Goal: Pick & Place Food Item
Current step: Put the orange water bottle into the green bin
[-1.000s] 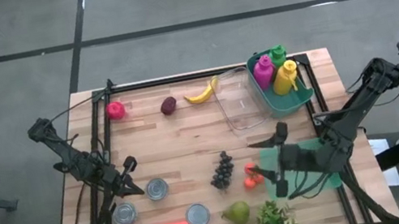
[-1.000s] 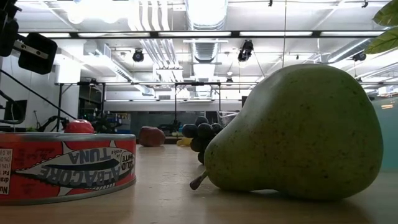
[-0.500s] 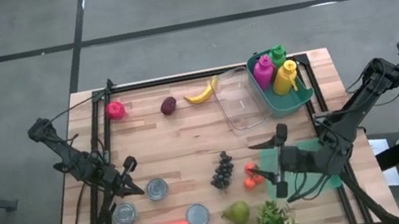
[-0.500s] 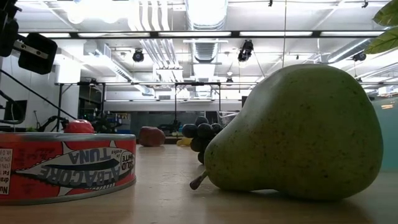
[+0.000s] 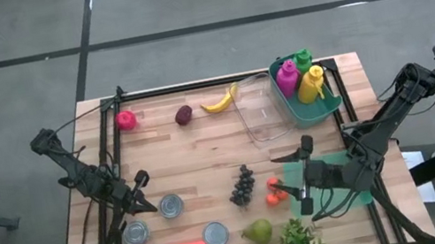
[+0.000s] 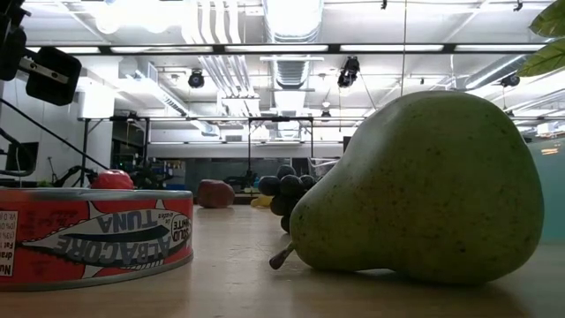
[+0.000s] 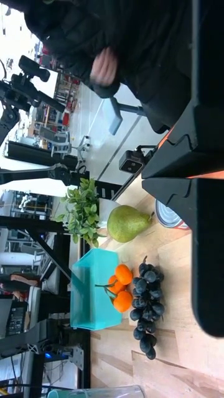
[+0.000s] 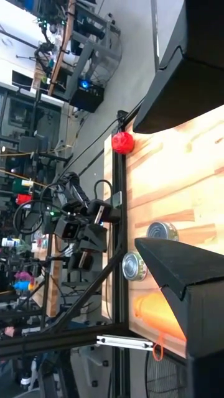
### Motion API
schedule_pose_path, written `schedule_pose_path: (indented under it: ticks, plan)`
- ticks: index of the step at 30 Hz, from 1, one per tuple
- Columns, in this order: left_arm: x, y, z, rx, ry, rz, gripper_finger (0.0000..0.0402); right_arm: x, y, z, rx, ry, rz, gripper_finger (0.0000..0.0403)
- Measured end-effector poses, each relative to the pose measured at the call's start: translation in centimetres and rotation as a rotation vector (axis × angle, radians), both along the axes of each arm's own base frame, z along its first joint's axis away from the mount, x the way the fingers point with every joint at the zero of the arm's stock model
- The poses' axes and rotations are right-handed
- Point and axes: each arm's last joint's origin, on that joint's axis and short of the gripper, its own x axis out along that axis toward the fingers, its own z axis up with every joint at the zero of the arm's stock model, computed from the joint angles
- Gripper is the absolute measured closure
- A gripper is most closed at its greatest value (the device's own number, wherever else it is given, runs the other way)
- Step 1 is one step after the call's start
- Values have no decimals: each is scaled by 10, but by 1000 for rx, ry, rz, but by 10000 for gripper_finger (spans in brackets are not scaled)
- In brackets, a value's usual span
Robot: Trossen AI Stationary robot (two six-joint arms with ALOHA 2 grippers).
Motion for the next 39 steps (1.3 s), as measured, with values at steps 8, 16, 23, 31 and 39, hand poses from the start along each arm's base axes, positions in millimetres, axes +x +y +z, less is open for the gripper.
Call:
schedule_pose_path:
  ticks: [8,16,23,31,39]
  plan:
    - [0,0,0,-47,26,2,402,0,0,0,1,0,0,117]
    - [3,1,-2,-422,227,133,402,0,0,0,-1,1,0,117]
    - [10,-4,9,-488,298,193,402,0,0,-1,1,1,0,117]
    - [28,-22,76,-327,458,222,402,0,0,-1,-2,2,0,117]
    - [69,-63,116,-136,812,383,402,0,0,-1,-2,3,0,117]
